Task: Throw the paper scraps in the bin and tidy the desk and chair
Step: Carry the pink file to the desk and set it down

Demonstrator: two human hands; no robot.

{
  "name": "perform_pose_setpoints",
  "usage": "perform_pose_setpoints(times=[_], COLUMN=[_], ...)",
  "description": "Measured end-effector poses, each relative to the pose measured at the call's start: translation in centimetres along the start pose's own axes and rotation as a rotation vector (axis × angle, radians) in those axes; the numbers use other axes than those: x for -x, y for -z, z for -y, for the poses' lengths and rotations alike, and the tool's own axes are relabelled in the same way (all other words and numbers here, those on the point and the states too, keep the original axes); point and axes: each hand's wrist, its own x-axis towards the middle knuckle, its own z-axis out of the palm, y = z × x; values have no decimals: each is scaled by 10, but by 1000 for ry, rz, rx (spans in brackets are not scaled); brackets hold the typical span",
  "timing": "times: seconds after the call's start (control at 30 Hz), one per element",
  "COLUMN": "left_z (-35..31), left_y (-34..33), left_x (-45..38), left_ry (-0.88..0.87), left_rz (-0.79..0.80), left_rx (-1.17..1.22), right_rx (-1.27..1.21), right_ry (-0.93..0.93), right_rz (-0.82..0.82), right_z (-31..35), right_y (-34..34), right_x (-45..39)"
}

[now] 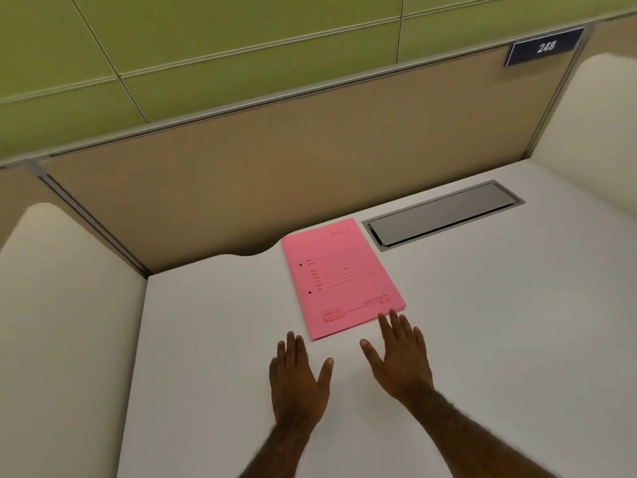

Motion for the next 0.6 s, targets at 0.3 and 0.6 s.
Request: perform_pose_setpoints(times=[0.3,0.6], left_z=[28,88], left_y=[42,75], left_x=[107,243], left_ry=[-83,-176], left_rz=[-6,-79], left_rx=[-16,-9], right_rx=[-19,-2], right_ry=[17,60], right_rz=[-73,-167], right_z=[17,29], right_y=[21,2], right_x=[120,273])
